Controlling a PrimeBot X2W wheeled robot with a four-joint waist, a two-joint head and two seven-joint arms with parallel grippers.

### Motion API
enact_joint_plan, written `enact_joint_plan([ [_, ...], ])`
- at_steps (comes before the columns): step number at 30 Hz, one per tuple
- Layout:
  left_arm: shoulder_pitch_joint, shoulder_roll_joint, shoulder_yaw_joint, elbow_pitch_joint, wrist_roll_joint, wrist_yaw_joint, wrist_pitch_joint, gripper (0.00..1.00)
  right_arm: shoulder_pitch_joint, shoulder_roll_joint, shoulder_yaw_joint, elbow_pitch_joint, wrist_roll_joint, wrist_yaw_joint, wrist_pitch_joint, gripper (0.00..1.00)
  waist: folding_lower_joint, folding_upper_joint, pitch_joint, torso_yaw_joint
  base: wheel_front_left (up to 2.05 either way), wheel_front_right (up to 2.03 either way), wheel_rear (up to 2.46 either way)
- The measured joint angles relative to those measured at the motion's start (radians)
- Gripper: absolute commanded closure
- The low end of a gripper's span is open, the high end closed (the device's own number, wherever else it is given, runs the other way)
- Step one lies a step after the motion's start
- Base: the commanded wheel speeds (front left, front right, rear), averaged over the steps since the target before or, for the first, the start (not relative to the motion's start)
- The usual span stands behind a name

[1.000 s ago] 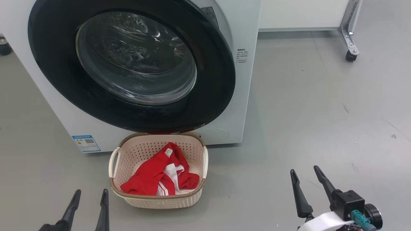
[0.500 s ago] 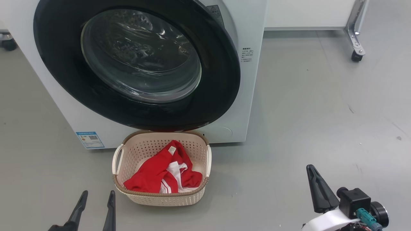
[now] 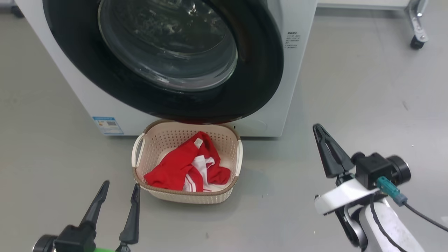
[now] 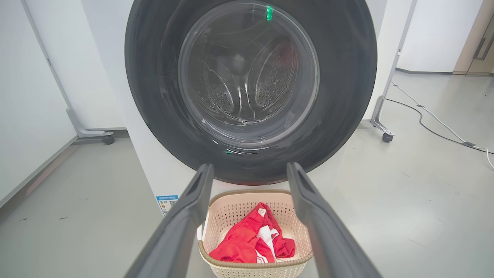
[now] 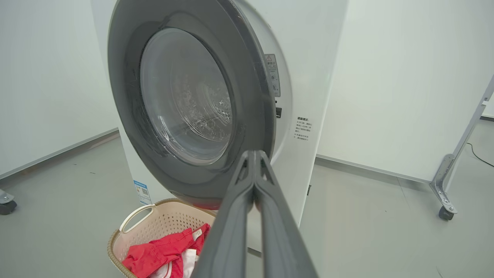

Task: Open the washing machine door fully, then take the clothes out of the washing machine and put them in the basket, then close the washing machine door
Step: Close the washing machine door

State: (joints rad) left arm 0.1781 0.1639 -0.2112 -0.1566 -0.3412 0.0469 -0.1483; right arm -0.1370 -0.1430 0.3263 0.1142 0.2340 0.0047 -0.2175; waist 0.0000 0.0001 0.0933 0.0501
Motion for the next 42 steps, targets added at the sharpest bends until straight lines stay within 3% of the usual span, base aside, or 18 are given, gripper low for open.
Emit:
enact_joint_plan([
  [11,-0.106,-0.015,-0.025,-0.011,0.007,-0.028,-0.012,0.00,-0.243,-0.011,0.013,0.042,-0.034,0.038,0.067,1.00,0.0000,0.0000,0.105,0.094,0.00,0.00,0.00],
  [23,-0.206,-0.031,-0.041,0.016,0.007,-0.054,-0.040,0.00,-0.474,-0.043,-0.025,0.120,-0.048,0.050,0.107,1.00,0.0000,0.0000,0.227,0.193,0.00,0.00,0.00],
  [42,-0.261,-0.048,-0.041,0.088,0.001,-0.076,-0.066,0.00,-0.602,-0.059,-0.059,0.262,-0.049,0.065,0.097,1.00,0.0000,0.0000,0.294,0.257,0.00,0.00,0.00],
])
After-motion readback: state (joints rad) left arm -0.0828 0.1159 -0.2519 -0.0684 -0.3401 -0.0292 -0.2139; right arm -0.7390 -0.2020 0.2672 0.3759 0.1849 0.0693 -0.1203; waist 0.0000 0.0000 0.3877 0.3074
